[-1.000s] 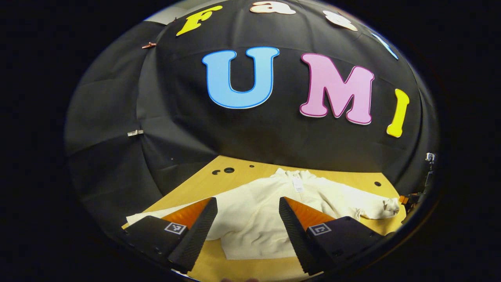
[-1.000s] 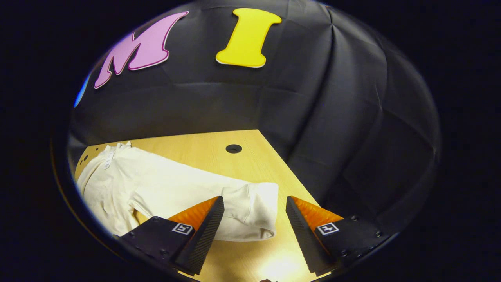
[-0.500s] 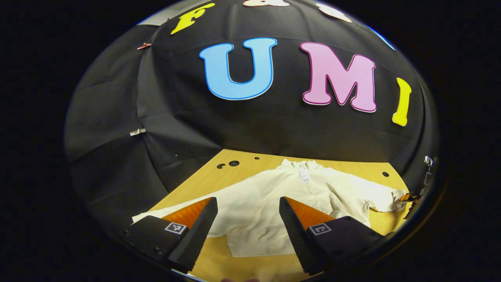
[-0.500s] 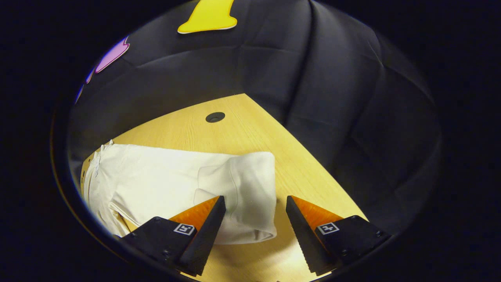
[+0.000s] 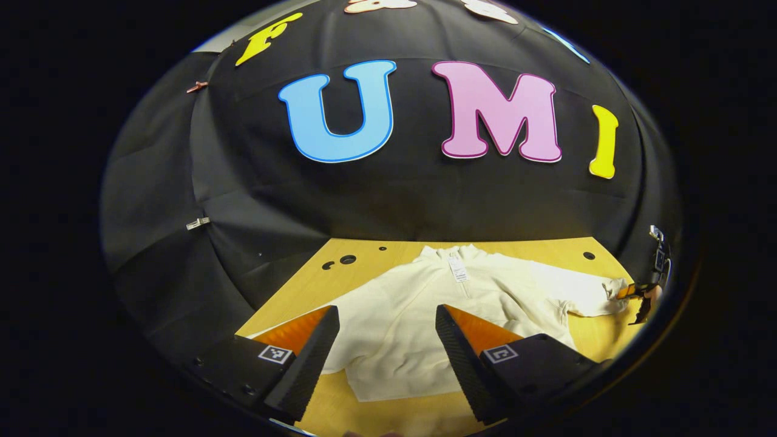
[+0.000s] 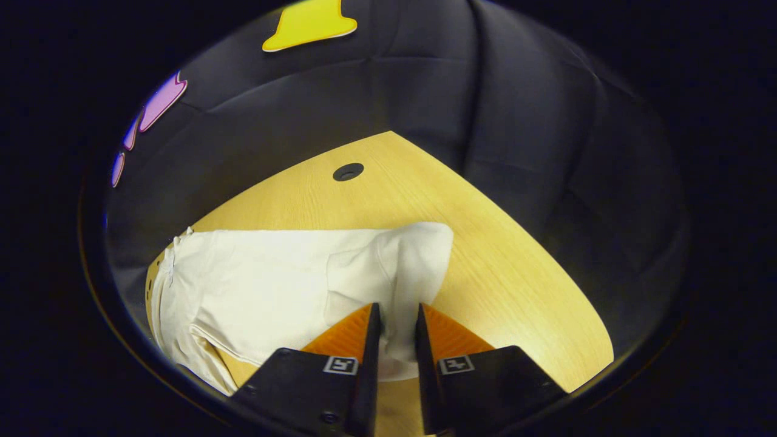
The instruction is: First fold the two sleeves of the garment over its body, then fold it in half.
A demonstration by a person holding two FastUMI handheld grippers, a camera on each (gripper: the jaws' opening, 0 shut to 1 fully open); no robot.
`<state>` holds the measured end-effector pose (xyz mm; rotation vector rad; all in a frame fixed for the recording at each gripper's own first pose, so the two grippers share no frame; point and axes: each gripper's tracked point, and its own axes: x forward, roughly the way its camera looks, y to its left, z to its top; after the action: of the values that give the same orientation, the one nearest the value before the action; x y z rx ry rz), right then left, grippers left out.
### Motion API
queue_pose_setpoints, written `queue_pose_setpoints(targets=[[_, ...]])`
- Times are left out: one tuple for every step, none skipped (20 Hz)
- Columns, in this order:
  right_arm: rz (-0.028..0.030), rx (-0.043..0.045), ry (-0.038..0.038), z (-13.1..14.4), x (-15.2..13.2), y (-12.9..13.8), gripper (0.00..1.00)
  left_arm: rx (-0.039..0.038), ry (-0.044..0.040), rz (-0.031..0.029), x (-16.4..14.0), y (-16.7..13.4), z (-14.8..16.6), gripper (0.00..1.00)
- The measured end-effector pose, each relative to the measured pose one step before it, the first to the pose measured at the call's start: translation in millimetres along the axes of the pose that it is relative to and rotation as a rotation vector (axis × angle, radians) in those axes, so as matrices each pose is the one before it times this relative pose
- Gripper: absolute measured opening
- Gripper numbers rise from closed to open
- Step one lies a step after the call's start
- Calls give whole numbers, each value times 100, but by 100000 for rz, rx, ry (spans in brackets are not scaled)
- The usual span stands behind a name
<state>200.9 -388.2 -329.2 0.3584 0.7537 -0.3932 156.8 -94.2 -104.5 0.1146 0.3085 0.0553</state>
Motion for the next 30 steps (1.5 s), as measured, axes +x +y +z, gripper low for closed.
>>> queue_pose_setpoints(targets=[[-853, 888, 974, -149, -67, -47, 19, 329, 364, -472, -101, -113, -229, 98], [-723, 664, 40, 81, 15, 101, 17, 306, 356, -289, -86, -71, -30, 98], [-385, 3, 1572, -239, -177, 147, 12, 31, 281, -136, 18, 148, -127, 98], [-738, -869, 425, 21, -1, 93, 12, -287, 279, -38, -122, 144, 1, 98], [-1088, -959, 282, 11, -13, 62, 12, -528, 220, 59, -120, 220, -62, 98], [-816, -1074, -846, 318, -357, 248, 12, -475, -78, -99, -80, 202, 44, 98], [-266, -1262, -1167, 425, -483, 424, 12, -155, -237, -4, -158, 403, 37, 98], [690, -862, -1432, 715, -860, 703, 11, 73, 245, 44, -134, 416, 7, 98], [1162, -488, -1565, 852, -780, 1166, 11, -62, 387, -30, -289, 444, -233, 98], [835, -1043, -1792, 949, -618, 941, 11, -295, 25, 335, -117, 536, 47, 98], [1183, -1488, -1486, 890, -630, 969, 12, -603, -467, 295, -84, 593, 98, 98], [1874, -970, -1460, 1076, -628, 1292, 11, -794, -528, 118, -99, 483, 186, 98], [1832, -1233, -1796, 1188, -525, 1443, 12, -841, -552, 160, -274, 548, -90, 98], [1825, -1727, -2158, 1244, -356, 1472, 11, -771, -539, 246, -77, 529, 5, 98], [1494, -2067, -1911, 1147, -372, 1456, 11, -936, -416, 225, -120, 599, -160, 98], [1734, -1895, -2197, 1208, -351, 1458, 11, -1088, -21, 345, -164, 564, -114, 98], [1885, -1186, -1272, 1040, -97, 1737, 11, -1042, 234, 386, -194, 658, -327, 98], [1613, -1041, -578, 748, -47, 1632, 11, -1005, -12, 655, -216, 658, -144, 98], [1451, -1283, -815, 700, -76, 1600, 11, -1039, -449, 590, -176, 526, -136, 98], [1432, -1365, -985, 772, 83, 1687, 11, -1037, -193, 476, -155, 546, -184, 98], [1537, -1330, -1027, 611, 92, 1706, 11, -613, -33, 553, -182, 708, -200, 98], [1690, -1365, -783, 608, 55, 1826, 11, -311, 174, 628, -80, 582, -153, 98], [1638, -1712, 2, 557, 49, 1973, 11, -336, 69, 926, 12, 740, -103, 98], [1629, -1901, -291, 565, 341, 1943, 11, -822, -167, 895, -1, 703, 40, 98], [1897, -1953, -964, 585, 327, 1847, 11, -1064, -239, 636, 12, 606, -6, 98], [1781, -2066, -984, 720, 381, 1957, 11, -1068, -362, 627, -23, 573, 175, 98], [1864, -1716, -690, 576, 308, 1802, 11, -808, -201, 807, 28, 654, -23, 98], [1954, -1223, -694, 539, 420, 1854, 11, -700, 35, 1093, 68, 819, -92, 98], [2052, -880, -193, 511, 458, 2172, 11, -621, 94, 898, 68, 606, -39, 98], [2253, -909, -334, 454, 533, 2072, 11, -835, 331, 975, 42, 647, -130, 98]])
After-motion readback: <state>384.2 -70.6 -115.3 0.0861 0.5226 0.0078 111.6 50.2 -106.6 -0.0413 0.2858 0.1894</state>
